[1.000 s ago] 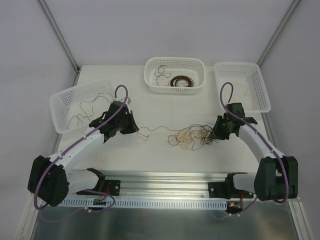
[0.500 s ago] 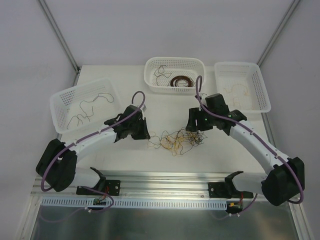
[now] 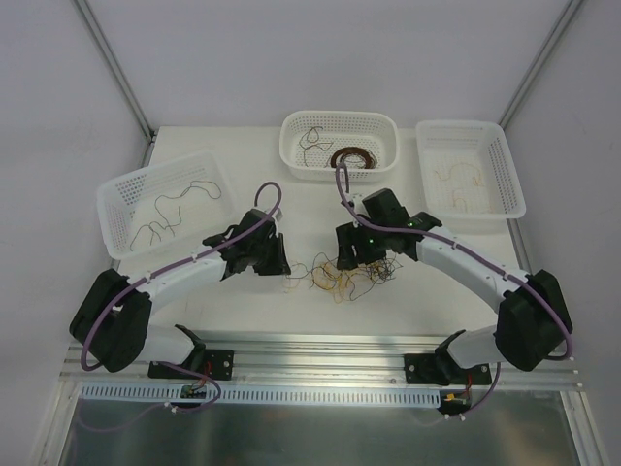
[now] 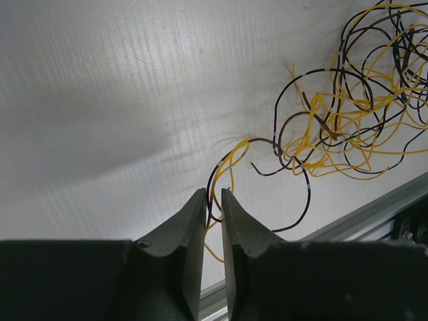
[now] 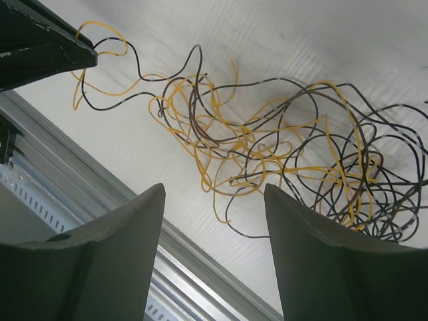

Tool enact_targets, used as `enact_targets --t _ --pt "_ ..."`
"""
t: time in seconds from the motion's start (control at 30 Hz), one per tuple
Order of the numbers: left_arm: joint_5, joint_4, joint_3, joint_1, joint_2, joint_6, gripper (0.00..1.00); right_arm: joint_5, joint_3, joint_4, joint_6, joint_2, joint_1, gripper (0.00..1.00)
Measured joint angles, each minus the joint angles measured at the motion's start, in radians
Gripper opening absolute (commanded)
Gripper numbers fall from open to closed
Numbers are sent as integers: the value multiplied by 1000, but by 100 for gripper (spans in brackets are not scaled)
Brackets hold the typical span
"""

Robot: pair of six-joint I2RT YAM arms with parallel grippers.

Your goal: Untangle the cables

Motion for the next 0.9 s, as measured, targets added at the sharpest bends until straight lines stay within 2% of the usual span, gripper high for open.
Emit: enact_targets --t 0.07,0.17,0.27,0.4,0.57,0.73,0.9 --pt "0 1 -1 0 0 0 14 -3 1 10 0 16 15 65" --pt "0 4 -1 0 0 0 7 -3 8 24 0 41 39 65" --pt "0 7 -5 0 -3 0 7 -4 31 32 -2 71 60 66" --pt "0 10 -18 0 -18 0 13 -11 68 48 -10 114 88 66" --pt "0 11 -30 0 -47 0 27 -24 93 59 -20 140 121 67" --pt "-2 11 -40 0 -79 0 28 -26 105 61 -27 144 128 67" --pt "-7 12 -49 0 -93 0 21 -21 108 60 -35 144 128 67"
